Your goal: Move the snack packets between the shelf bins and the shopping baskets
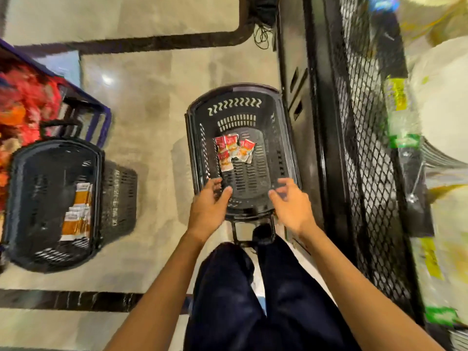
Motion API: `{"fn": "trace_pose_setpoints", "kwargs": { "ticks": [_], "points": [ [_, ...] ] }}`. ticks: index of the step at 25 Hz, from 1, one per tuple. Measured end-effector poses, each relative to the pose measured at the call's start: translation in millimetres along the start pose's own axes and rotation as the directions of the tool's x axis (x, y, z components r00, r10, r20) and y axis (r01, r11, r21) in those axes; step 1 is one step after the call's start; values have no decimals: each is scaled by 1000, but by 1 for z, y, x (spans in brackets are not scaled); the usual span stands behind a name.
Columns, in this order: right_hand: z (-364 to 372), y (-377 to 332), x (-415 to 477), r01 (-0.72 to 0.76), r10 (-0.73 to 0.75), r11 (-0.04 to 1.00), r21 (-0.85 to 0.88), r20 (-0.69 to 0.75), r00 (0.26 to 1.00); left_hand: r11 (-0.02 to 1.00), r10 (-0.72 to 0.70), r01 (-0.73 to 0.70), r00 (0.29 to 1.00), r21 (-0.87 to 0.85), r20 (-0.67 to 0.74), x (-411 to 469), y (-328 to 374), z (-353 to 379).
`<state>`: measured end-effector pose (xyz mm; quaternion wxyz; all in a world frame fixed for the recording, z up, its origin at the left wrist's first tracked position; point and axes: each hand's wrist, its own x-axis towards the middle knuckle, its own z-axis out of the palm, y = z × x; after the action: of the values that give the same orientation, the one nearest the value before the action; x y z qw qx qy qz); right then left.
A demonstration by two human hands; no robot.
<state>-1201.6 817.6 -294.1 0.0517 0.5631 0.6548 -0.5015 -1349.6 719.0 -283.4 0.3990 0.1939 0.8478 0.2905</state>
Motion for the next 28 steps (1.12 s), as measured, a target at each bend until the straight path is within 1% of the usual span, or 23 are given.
{"fn": "trace_pose_setpoints", "kwargs": {
  "ticks": [4,7,8,10,12,13,14,15,16,17,18,22,25,26,28],
  "points": [
    [22,-14,93,-82,83,994,73,-5,997,997,-80,80,996,-7,35,95,-5,25],
    [58,-1,178,-165,159,977,132,58,986,994,-104,105,994,-36,39,183,-33,57],
    [68,7,204,-195,188,969,155,54,981,992,-116,117,992,-38,40,209,-46,68],
    [100,33,275,-245,245,963,111,13,969,989,-147,147,989,-8,29,273,-79,99],
    [134,65,346,-294,290,948,119,53,956,984,-175,176,984,15,-17,336,-120,132],
    [151,80,378,-347,338,931,117,87,937,980,-196,197,979,25,-48,366,-142,150],
    [167,93,407,-387,380,916,105,83,921,975,-216,219,973,39,-79,392,-164,166],
    [184,106,435,-415,412,904,101,49,910,972,-223,230,969,57,-105,415,-184,181],
    [198,117,458,-399,398,915,68,20,917,972,-215,225,968,66,-132,433,-198,194],
    [213,127,479,-389,390,918,79,11,921,974,-200,214,967,78,-161,449,-211,205],
    [227,135,498,-396,397,909,128,17,917,972,-195,214,965,95,-174,464,-221,216],
    [267,148,550,-399,442,859,320,-72,894,930,-258,283,957,234,-132,500,-249,244],
    [285,151,565,-391,496,812,433,-157,854,902,-205,267,956,338,-208,508,-261,258],
    [287,152,566,-404,512,798,448,-149,846,905,-193,266,953,333,-235,509,-262,261],
    [286,157,570,-431,523,775,462,-86,848,931,-198,269,940,246,-278,510,-264,261]
  ]
}}
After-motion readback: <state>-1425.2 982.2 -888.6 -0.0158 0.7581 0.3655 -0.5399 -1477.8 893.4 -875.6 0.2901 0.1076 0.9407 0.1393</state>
